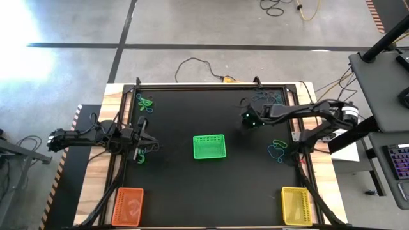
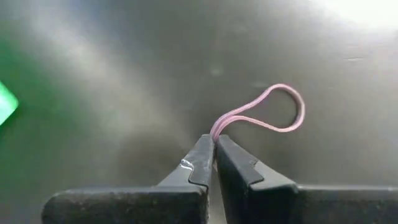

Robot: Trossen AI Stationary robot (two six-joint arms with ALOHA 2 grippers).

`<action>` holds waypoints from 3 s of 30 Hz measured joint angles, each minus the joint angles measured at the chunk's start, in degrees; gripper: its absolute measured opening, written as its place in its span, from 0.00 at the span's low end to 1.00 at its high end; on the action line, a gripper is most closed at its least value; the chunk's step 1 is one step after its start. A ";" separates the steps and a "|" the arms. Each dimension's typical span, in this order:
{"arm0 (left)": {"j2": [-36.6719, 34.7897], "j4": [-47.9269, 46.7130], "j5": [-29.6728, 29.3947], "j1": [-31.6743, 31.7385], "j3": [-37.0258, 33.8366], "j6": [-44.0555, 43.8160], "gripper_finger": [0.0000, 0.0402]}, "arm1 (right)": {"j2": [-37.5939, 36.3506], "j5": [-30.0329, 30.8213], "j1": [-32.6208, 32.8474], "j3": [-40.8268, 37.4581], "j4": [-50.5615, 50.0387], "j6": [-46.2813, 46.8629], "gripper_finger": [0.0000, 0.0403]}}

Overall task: Sort rubber bands into baskets
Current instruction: Put the violet rubber band into the green basket

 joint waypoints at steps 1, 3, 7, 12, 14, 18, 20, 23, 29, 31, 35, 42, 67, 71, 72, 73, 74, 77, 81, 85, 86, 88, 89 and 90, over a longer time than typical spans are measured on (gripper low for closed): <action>-0.01 0.03 -0.01 0.02 0.01 0.00 0.00 | 0.30 -0.52 0.75 0.00 -0.06 -0.02 0.03; 0.01 -0.01 0.00 0.00 -0.01 0.00 0.00 | 0.77 -1.21 2.28 0.00 -0.04 -0.33 0.03; 0.01 0.01 -0.01 0.01 0.00 0.00 0.00 | 1.51 3.58 6.45 -0.59 2.31 -4.86 0.03; -0.01 0.03 -0.02 0.00 0.01 0.00 0.00 | 0.62 8.60 9.74 -6.99 11.98 -3.63 0.03; 0.00 0.01 -0.01 0.00 0.00 0.00 0.00 | -0.12 8.67 10.23 -10.77 19.73 -2.05 0.03; 0.01 0.02 0.00 0.02 0.01 0.00 0.00 | -0.23 8.09 11.43 -17.58 33.97 -2.43 0.07; 0.01 0.01 -0.02 0.02 0.01 0.00 0.00 | -0.10 9.19 12.08 -20.64 40.22 -3.81 0.11; 0.01 0.01 -0.02 0.02 -0.01 0.00 0.00 | -0.06 12.51 13.01 -25.18 48.96 -4.77 0.17; -0.01 0.00 0.00 0.02 0.01 0.00 0.00 | 0.60 12.14 13.04 -28.37 56.09 -6.44 0.26; 0.01 0.03 0.00 0.02 0.01 0.00 0.00 | 1.49 12.12 13.03 -28.11 56.56 -7.36 0.28; 0.00 0.01 -0.02 0.02 0.00 0.00 0.00 | 4.67 12.17 13.02 -26.40 58.78 -10.03 0.28; -0.01 0.01 0.00 0.00 0.01 0.00 0.00 | 14.40 14.09 13.08 -27.75 69.75 -10.80 0.24; -0.01 0.01 0.00 0.02 0.01 0.00 0.00 | 14.07 11.26 13.37 -26.76 73.59 -15.46 0.02; 0.00 0.01 -0.01 0.01 0.01 0.00 0.00 | 6.56 11.72 13.35 -24.30 68.43 -18.48 0.02; 0.01 0.01 -0.02 0.02 0.00 0.00 0.00 | 5.07 11.91 13.33 -23.57 65.70 -19.09 0.02; -0.01 0.02 -0.02 0.01 0.00 0.00 0.00 | 3.46 11.93 13.35 -22.66 62.70 -19.78 0.02; 0.00 0.01 -0.02 0.02 0.01 0.00 0.00 | 2.00 11.93 13.37 -21.54 59.95 -20.29 0.02; 0.01 0.01 -0.02 0.00 0.01 0.00 0.00 | -1.36 10.91 13.37 -17.07 52.30 -21.19 0.02; -0.01 0.03 0.00 0.00 -0.01 0.00 0.00 | -2.12 6.25 13.65 -10.28 45.16 -23.15 0.02; 0.00 0.02 -0.01 0.01 0.01 0.00 0.00 | 0.51 -1.17 14.26 -3.30 41.18 -24.69 0.02; 0.02 0.02 -0.01 0.01 0.01 0.00 0.00 | 1.66 -3.19 14.48 -1.72 40.03 -24.75 0.02; 0.05 0.05 0.00 0.00 0.01 0.00 0.00 | 4.36 -6.81 15.14 1.69 38.54 -25.00 0.02; 0.12 0.01 -0.02 0.00 0.01 0.00 0.00 | 5.90 -7.74 15.54 3.17 38.95 -24.93 0.02; 0.16 0.05 0.00 0.00 0.01 0.00 0.00 | 7.38 -7.98 15.91 4.57 39.37 -24.28 0.02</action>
